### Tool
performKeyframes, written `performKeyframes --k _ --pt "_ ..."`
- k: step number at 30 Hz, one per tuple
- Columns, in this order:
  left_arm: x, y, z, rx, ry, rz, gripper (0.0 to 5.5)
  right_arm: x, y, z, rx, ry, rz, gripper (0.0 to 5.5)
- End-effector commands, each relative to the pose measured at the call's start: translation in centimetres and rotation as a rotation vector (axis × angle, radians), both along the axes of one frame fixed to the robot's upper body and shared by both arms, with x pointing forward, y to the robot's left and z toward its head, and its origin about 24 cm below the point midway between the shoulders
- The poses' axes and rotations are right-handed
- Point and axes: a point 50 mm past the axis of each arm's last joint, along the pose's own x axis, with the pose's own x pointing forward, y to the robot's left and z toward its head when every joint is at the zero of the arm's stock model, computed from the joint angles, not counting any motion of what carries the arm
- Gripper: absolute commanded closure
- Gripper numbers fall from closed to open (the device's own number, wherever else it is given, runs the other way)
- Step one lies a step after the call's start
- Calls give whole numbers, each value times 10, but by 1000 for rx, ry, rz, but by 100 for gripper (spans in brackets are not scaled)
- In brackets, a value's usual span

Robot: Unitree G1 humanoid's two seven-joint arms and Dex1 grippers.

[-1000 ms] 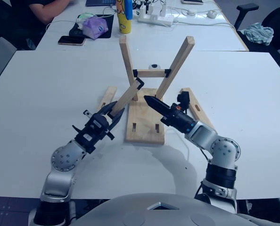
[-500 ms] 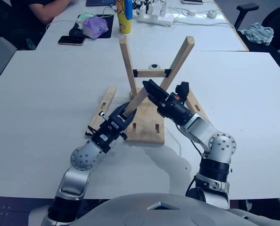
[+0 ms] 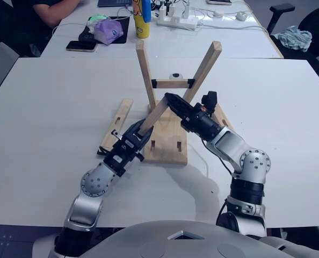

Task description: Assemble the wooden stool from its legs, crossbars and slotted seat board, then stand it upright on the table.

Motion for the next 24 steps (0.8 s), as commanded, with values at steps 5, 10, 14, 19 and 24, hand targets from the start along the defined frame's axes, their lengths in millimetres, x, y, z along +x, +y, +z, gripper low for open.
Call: performKeyframes --k 5,10,14,19,24 --pt "0 -3 -4 -6 27 11 419 1 2 2 -12 0 15 484" --pt "3 -1 -3 -18 38 17 419 2 2 -3 -58 -4 -1 487" --pt "4 2 6 -104 22 22 355 5 -1 -7 -118 -19 -46 506" --pt "3 4 17 -236 30 -13 322 6 -19 -13 -210 -42 -102 508" --pt "-1 12 17 -273 22 28 322 3 -55 -7 -288 -74 -134 508"
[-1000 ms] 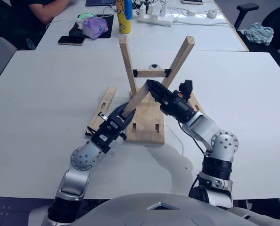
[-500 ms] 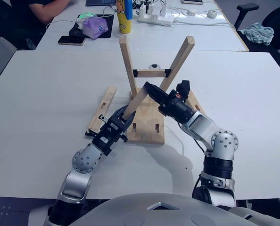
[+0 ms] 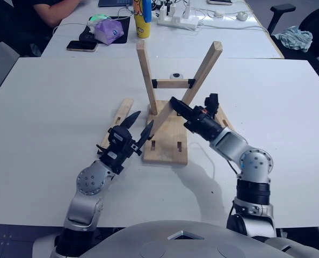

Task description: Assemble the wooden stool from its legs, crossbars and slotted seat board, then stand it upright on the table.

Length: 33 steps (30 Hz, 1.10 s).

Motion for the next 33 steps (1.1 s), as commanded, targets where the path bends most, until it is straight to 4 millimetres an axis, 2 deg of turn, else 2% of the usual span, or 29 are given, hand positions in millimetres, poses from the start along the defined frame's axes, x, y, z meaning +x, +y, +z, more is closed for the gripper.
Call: performKeyframes --k 1,6,10,20,29,33 --pt "-4 5 0 -15 -2 36 322 -2 -38 7 -87 -26 -58 508" --pt "-7 5 -3 -23 -6 91 322 11 -104 38 -305 -138 -242 508" --pt "-9 4 -5 -20 -1 108 322 22 -135 48 -428 -190 -320 508" --pt "-9 1 -7 -19 8 115 322 21 -154 34 -555 -202 -388 508" --pt "-9 1 -8 -10 13 118 322 18 -152 21 -595 -172 -356 508" --pt "-8 1 -8 -5 14 112 322 17 -145 13 -587 -165 -352 508"
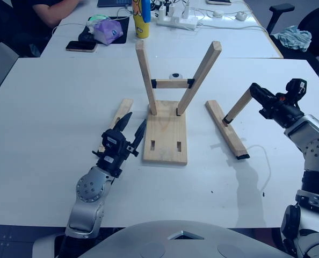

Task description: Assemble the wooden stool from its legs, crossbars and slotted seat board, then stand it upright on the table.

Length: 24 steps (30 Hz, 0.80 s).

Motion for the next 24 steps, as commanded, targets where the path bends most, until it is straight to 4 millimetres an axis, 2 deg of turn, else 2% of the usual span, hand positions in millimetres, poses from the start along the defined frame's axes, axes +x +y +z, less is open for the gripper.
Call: performKeyframes --k 1,5,11,18,24 --pt "1 0 -1 20 5 -1 322 -2 8 -11 7 14 4 508" --pt "1 0 -1 25 7 -9 322 -3 9 -14 -18 10 -13 508" --pt "0 0 -3 32 14 -13 322 -2 -1 -15 -37 8 -76 508" --pt "0 -2 -6 39 19 -17 322 2 -3 -11 142 18 -114 508" --pt "0 -3 -8 41 23 -20 322 -1 -8 -14 125 37 -161 508"
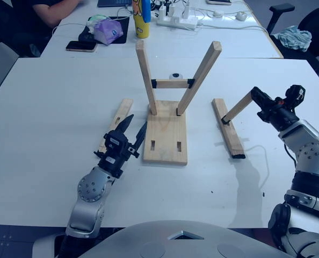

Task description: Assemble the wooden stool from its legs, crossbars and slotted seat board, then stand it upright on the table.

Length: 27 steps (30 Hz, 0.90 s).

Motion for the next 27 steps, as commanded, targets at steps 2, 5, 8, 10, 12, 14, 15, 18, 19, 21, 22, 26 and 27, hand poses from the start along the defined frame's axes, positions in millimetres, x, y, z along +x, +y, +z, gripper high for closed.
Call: performKeyframes --k 2,5,8,10,12,14,15,18,19,21,22,26,27 --pt "0 -2 -2 16 2 -14 322 0 -4 -1 7 6 -45 508" --pt "0 -1 -3 21 5 -18 322 0 -6 0 17 3 -63 508" --pt "0 -1 -2 21 5 -17 322 -1 -6 -1 -24 9 -64 508" --pt "0 -1 -2 21 5 -14 322 -1 -3 -3 -45 9 -56 508" --pt "0 -1 -2 22 5 -12 322 -1 -1 -5 -71 8 -59 508" --pt "0 -1 -1 21 4 -14 322 -2 1 -9 -101 9 -60 508" --pt "0 -1 -1 22 3 -15 322 -3 2 -11 -117 14 -62 508" --pt "1 0 0 25 -1 -20 322 -8 7 -22 -150 28 -78 508" --pt "2 0 1 27 -3 -21 322 -11 11 -27 -158 34 -83 508" --pt "3 1 2 29 -6 -26 322 -20 20 -39 -197 30 -86 508" --pt "4 1 3 31 -7 -29 322 -26 25 -46 -231 16 -83 508" --pt "6 2 5 43 -8 -59 322 -50 42 -69 -354 5 -42 508" --pt "6 2 6 46 -7 -66 322 -53 45 -72 -391 -7 -28 508"
